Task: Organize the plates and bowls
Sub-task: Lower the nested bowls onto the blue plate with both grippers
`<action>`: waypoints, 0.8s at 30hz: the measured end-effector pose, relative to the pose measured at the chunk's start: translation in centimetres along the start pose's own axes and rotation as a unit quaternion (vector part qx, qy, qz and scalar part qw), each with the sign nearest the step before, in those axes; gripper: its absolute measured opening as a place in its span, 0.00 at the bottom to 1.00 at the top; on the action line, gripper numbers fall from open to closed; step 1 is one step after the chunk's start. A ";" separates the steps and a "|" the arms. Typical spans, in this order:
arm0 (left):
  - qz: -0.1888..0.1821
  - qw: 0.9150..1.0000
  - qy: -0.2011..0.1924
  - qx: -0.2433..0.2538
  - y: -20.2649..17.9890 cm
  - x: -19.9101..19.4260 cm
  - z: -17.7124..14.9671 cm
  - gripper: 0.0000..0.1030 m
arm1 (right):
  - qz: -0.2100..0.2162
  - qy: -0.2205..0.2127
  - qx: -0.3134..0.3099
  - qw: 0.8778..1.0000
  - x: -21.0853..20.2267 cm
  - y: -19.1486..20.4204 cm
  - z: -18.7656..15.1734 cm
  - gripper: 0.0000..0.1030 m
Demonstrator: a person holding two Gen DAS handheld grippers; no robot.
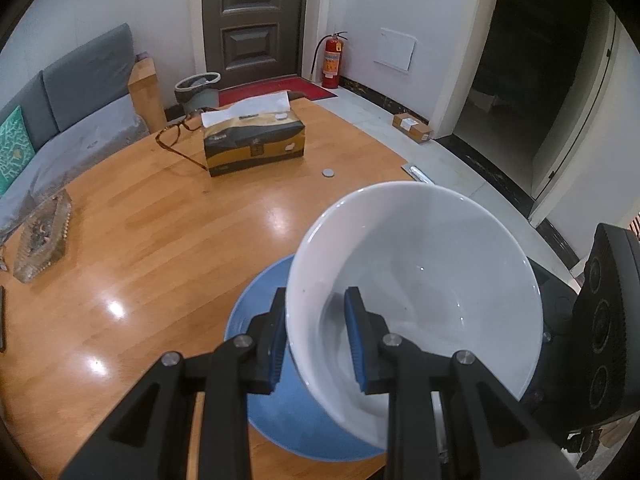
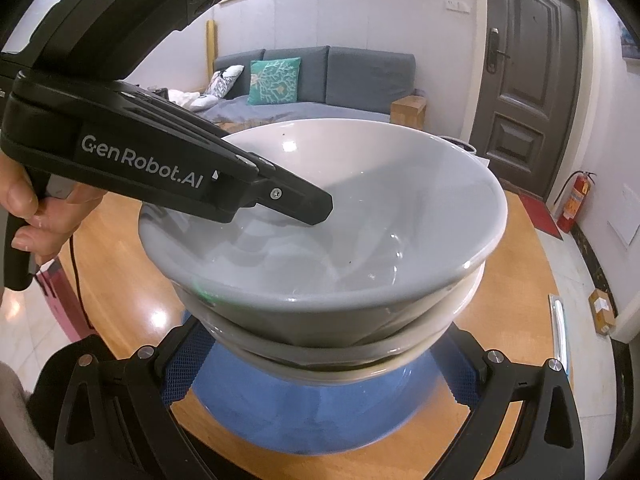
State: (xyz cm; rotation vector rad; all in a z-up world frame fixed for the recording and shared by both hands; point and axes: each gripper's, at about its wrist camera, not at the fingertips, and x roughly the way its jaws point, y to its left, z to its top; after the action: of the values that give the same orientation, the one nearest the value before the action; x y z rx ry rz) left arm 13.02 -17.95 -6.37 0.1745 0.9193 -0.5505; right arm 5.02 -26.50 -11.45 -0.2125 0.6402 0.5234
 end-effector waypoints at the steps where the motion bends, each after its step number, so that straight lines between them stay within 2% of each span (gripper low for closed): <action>1: -0.001 1.000 0.001 0.000 0.0 0.1 -0.1 0.22 | 0.000 0.001 0.000 1.000 -0.1 0.2 -0.1 0.95; 24: -0.022 0.999 0.023 -0.025 1.7 3.1 -0.9 0.22 | 0.003 0.039 -0.003 0.999 2.6 -0.3 0.6 0.95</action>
State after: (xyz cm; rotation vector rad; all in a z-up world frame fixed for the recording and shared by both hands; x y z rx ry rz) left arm 14.79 -17.34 -9.55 0.1232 0.9827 -0.5660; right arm 7.32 -25.50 -12.57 -0.2368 0.7149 0.5244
